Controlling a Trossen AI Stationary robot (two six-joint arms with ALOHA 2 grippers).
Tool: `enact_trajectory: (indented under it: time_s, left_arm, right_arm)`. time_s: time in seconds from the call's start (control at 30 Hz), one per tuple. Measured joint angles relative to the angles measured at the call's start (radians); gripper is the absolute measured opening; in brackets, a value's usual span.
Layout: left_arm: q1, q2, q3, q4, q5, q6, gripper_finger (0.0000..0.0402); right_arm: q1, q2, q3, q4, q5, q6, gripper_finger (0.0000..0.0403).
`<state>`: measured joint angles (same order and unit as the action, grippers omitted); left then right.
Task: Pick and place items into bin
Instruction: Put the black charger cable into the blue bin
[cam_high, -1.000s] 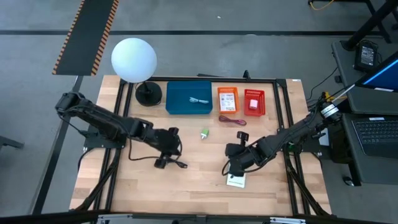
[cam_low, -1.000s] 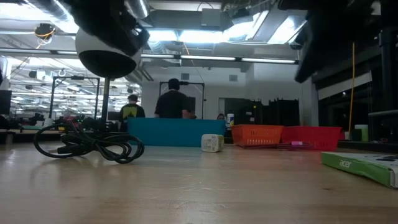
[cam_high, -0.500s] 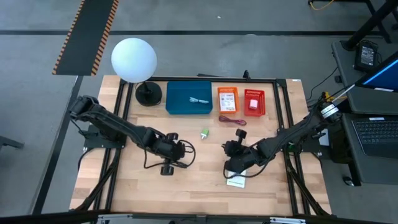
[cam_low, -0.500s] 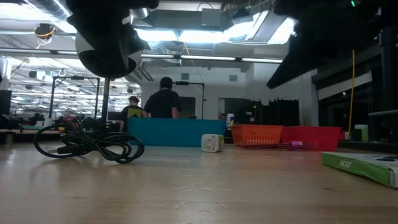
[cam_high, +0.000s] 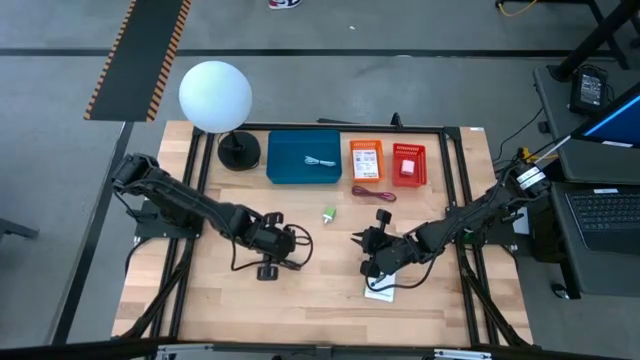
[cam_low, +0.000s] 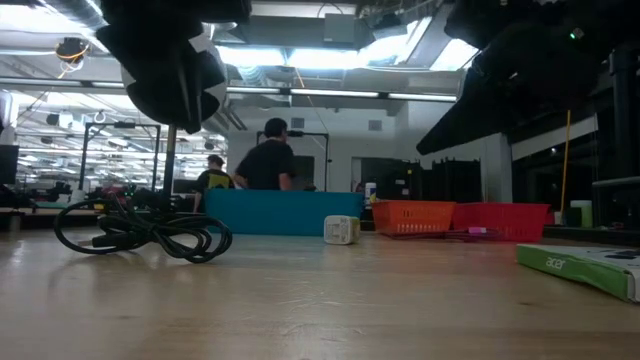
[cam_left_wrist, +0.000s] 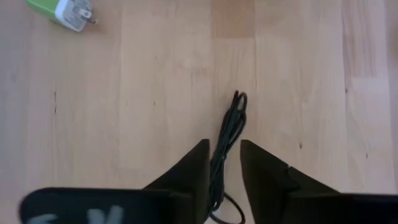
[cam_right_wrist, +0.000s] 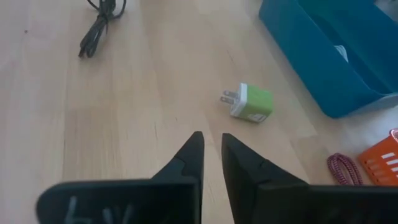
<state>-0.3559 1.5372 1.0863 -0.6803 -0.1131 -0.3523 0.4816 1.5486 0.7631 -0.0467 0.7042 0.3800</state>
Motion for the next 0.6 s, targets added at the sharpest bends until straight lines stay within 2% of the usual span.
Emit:
enact_trajectory:
  time_s: [0.3,0.6]
  left_arm:
    - [-0.023,0.000,-0.043,-0.015,-0.001,0.005,0.0161]
    - [-0.024,0.016,-0.113,0.052,-0.046,-0.056,0.0170]
  right_arm:
    - [-0.016,0.000,0.000,0.006,-0.002,-0.023,0.0055]
    - [-0.077,0.000,0.000,0.017,-0.001,-0.025,0.0057]
